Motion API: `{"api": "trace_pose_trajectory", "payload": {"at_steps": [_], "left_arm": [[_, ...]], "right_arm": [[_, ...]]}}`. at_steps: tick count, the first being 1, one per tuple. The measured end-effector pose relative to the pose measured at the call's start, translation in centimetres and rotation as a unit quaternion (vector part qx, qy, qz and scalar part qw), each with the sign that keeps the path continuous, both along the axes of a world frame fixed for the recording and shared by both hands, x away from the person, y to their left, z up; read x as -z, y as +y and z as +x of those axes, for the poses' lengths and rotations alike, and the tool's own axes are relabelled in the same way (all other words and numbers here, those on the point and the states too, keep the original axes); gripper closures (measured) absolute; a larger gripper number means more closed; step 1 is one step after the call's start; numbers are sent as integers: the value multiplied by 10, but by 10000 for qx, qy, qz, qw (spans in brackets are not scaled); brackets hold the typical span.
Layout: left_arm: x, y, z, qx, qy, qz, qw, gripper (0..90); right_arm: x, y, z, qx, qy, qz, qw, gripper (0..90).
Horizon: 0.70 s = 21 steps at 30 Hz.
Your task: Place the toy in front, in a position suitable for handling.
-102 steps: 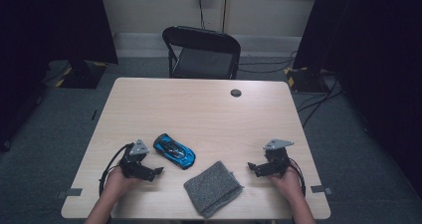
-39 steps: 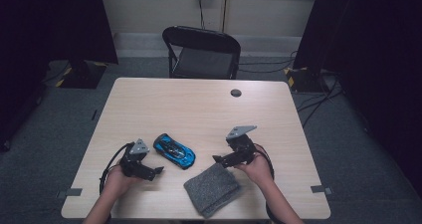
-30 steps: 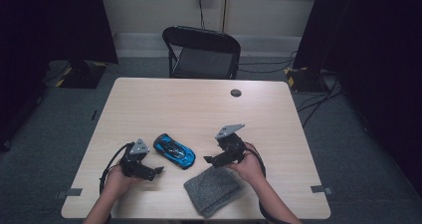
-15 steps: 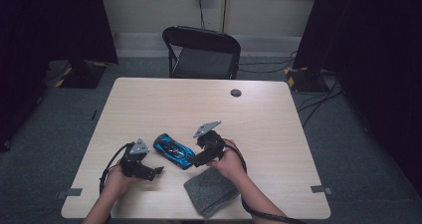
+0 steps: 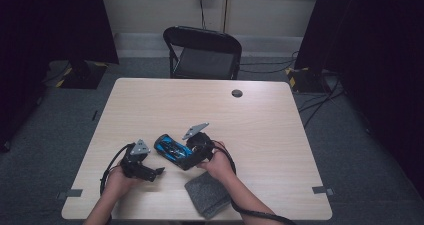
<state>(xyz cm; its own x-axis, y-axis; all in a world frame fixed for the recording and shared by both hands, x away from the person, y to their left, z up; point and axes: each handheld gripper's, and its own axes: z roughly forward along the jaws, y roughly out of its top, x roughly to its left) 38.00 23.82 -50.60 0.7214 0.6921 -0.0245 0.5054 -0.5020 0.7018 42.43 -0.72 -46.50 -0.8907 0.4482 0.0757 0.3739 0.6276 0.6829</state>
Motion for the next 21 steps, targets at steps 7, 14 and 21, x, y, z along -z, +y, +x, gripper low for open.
{"api": "trace_pose_trajectory", "payload": {"at_steps": [7, 14, 21], "left_arm": [[0, 0, 0, 1, 0, -3, 10000, 0], [0, 0, 0, 2, 1, -2, 10000, 0], [0, 0, 0, 5, 4, -1, 10000, 0]], "right_arm": [[10, 11, 6, 64, 138, -3, 9999, 129], [21, 26, 7, 45, 100, -63, 9999, 130], [30, 31, 11, 59, 118, -120, 9998, 130]]}}
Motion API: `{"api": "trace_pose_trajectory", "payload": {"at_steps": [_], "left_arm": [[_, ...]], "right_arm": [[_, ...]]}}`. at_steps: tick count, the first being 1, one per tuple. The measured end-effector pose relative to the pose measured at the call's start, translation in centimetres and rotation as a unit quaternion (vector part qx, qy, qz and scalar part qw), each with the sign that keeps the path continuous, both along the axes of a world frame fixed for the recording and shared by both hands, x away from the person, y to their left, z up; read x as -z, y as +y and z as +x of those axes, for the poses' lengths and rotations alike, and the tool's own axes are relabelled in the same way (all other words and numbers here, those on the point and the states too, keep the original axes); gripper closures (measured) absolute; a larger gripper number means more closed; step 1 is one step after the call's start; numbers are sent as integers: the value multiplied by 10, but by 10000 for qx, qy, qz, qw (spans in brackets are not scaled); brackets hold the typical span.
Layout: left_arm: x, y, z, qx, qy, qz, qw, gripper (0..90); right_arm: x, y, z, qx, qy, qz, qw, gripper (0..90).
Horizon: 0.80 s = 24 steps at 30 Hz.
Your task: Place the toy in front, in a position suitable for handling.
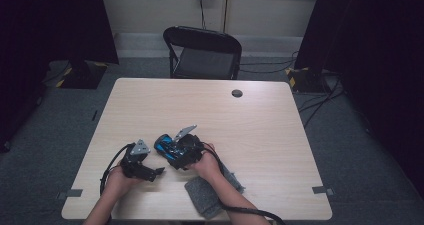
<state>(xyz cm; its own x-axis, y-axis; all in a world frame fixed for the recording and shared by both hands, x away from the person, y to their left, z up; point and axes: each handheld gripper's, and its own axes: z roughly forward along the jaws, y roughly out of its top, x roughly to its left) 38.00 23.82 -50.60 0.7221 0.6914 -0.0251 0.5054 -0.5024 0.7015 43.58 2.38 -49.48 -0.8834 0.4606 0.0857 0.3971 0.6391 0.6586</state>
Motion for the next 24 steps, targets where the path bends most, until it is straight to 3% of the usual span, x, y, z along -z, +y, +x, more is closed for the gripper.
{"api": "trace_pose_trajectory", "payload": {"at_steps": [6, 12, 24], "left_arm": [[0, 0, 0, -2, -2, 0, 10000, 0], [0, 0, 0, -9, -13, -11, 10000, 0], [0, 0, 0, -9, -9, -14, 10000, 0]], "right_arm": [[2, 2, 2, 62, -5, -14, 10000, 131], [3, 7, -3, 82, -288, -226, 9993, 128], [3, 9, -2, 131, -259, -277, 9992, 130]]}}
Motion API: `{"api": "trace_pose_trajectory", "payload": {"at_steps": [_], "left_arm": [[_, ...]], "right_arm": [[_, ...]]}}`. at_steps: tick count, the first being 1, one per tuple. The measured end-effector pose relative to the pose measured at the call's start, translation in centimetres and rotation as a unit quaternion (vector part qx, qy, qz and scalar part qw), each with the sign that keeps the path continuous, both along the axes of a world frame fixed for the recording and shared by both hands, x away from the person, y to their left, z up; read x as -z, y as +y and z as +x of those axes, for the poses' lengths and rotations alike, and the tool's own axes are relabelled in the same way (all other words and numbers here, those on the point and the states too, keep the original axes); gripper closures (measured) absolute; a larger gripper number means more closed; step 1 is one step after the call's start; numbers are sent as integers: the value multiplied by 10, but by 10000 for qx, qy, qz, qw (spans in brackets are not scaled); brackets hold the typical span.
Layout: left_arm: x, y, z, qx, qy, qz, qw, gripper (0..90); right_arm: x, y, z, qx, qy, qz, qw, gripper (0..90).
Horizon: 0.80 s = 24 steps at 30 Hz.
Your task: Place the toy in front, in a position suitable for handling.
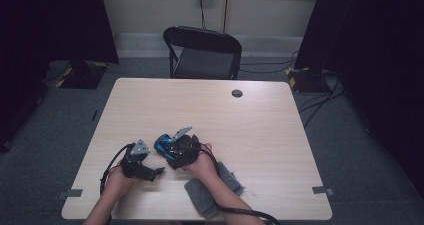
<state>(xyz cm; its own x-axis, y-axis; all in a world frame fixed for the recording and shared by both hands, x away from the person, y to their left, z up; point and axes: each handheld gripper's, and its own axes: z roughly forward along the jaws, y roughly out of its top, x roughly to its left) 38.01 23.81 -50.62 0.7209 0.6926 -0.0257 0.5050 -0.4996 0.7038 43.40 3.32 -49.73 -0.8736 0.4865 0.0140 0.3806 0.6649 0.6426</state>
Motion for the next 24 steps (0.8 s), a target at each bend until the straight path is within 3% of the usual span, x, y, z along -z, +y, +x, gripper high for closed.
{"api": "trace_pose_trajectory", "payload": {"at_steps": [12, 24], "left_arm": [[0, 0, 0, -16, -2, -8, 10000, 0], [0, 0, 0, -15, -1, -9, 10000, 0]], "right_arm": [[-1, 1, -3, 100, -43, 104, 9999, 232], [-1, 4, -5, 355, -29, 117, 9993, 245]]}}
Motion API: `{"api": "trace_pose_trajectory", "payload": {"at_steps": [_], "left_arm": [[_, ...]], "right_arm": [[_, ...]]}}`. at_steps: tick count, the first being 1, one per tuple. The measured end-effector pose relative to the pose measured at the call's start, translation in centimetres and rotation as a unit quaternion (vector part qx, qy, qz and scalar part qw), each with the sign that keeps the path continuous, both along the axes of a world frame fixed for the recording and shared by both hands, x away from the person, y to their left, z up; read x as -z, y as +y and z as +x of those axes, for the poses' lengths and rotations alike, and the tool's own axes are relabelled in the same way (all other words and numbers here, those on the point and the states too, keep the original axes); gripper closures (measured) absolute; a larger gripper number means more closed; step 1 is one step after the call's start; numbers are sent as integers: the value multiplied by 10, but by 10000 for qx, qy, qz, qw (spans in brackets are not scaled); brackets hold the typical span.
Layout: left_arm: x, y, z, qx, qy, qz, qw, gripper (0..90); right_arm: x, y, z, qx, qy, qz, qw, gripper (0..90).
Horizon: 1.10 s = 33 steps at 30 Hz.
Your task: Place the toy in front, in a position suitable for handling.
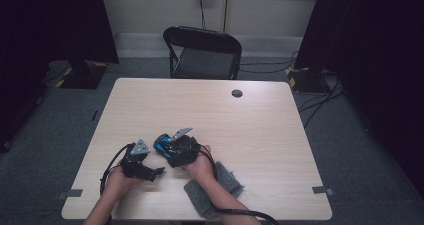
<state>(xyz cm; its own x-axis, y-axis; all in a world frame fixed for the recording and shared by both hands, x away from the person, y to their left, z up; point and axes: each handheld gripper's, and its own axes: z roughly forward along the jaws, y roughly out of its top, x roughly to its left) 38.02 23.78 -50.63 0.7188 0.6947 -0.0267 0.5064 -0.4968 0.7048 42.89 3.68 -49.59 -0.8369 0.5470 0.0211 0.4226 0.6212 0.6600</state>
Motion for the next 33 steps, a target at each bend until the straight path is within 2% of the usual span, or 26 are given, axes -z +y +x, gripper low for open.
{"api": "trace_pose_trajectory", "payload": {"at_steps": [10, 17, 23, 27, 29, 33], "left_arm": [[0, 0, 0, 0, 1, 1, 10000, 0], [0, 0, 0, 1, 1, -1, 10000, 0], [0, 0, 1, 43, -15, 30, 10000, 0], [0, 0, 1, 33, -12, 22, 10000, 0], [0, 0, 1, 33, -13, 21, 10000, 0], [0, 0, 1, 31, -9, 27, 10000, 0]], "right_arm": [[0, -1, 0, 11, 55, 75, 10000, 256], [-2, 0, 1, 15, 119, 23, 9999, 258], [-7, -1, 3, 12, 123, -5, 9999, 259], [-15, -3, 4, 49, 147, 132, 9998, 265], [-17, -2, 3, -7, 57, -15, 10000, 265], [-19, -4, 4, -30, 101, -15, 9999, 266]]}}
